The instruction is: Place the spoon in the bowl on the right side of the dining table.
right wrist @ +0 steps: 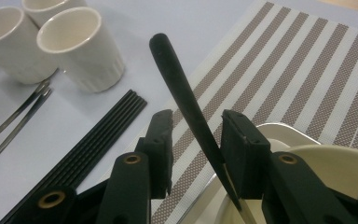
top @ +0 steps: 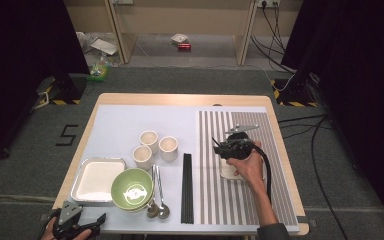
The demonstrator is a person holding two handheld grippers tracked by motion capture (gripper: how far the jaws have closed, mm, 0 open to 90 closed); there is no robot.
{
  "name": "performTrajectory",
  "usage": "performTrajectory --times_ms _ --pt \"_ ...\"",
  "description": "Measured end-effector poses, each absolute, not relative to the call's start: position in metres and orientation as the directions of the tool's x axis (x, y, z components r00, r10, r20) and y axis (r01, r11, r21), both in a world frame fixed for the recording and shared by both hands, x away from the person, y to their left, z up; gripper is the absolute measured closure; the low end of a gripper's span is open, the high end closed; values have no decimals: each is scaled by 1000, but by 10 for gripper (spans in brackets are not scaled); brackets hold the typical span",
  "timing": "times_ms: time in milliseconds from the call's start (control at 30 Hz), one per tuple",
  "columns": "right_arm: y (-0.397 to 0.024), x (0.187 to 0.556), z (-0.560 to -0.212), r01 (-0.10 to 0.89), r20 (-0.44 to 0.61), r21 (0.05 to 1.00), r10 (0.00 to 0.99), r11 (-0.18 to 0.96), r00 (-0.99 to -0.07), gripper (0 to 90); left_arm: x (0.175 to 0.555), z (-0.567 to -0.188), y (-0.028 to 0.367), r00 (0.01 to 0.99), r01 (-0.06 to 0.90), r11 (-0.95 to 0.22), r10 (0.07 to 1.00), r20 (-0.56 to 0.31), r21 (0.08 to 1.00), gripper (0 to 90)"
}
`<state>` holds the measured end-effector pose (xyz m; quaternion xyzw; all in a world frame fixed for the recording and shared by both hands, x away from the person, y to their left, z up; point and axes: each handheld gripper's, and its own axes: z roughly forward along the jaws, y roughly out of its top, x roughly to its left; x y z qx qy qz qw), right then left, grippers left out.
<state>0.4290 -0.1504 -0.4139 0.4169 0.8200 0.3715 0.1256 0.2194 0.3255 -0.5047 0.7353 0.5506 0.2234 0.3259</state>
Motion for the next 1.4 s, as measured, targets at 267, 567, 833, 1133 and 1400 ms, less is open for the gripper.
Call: performTrajectory --times_ms 267,567,833,1133,1400 --pt "-152 412 -412 571 117 727 751 381 -650 592 219 -505 326 292 662 -180 956 -30 727 125" --pt "-156 395 -413 553 134 744 727 375 -674 556 219 -505 325 292 662 -180 956 -29 728 126" --pt "-160 381 -413 533 136 757 705 379 -696 524 219 -505 325 291 662 -176 956 -33 729 125" --pt "-164 368 -411 525 144 764 695 375 -705 502 219 -505 325 291 661 -179 956 -29 728 125" --pt "-169 356 -407 511 145 775 683 372 -716 505 219 -505 325 290 662 -175 957 -33 729 126"
